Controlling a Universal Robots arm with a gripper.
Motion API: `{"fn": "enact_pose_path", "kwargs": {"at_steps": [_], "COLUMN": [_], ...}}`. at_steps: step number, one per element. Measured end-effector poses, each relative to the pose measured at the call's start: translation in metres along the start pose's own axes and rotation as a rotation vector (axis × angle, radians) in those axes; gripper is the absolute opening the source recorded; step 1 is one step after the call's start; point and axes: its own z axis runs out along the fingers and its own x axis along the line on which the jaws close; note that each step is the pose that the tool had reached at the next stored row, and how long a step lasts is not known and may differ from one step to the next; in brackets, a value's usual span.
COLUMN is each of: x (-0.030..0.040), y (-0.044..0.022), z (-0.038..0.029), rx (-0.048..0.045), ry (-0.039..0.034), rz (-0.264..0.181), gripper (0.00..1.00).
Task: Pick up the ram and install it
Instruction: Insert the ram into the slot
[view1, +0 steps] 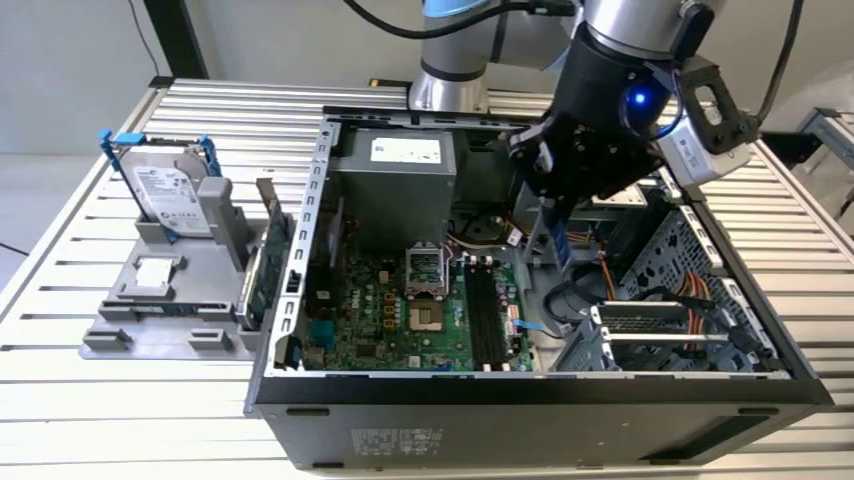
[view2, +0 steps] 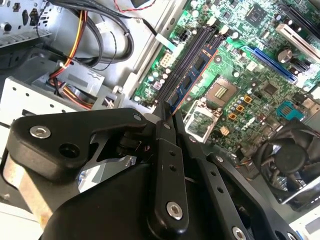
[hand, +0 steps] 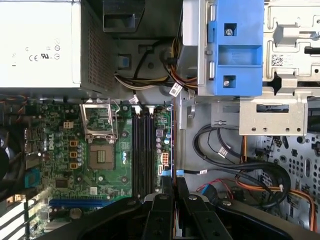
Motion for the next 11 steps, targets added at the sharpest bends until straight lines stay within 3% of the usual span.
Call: {"fn": "enact_pose_path", "kwargs": {"at_steps": [11], "x": [-0.0001], "y": [-0.0002], "z": [0.0120], "rx": [-0.0001], "ry": [0.0000], "rz": [0.000], "gripper": [0.00]}}
